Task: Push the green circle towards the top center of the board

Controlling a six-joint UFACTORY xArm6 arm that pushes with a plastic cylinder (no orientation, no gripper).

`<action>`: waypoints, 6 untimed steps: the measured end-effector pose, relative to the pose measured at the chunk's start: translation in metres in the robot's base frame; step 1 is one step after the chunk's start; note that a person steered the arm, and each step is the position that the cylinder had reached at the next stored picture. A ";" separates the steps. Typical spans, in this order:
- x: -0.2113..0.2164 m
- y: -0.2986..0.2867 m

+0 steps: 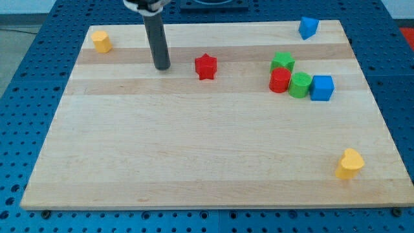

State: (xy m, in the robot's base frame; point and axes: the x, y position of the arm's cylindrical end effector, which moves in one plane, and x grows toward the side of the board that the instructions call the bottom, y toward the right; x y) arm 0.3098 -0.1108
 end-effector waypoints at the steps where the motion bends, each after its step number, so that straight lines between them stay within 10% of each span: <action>1: -0.061 0.030; 3: -0.078 0.164; 6: -0.057 0.200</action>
State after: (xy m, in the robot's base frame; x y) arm 0.2529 0.0897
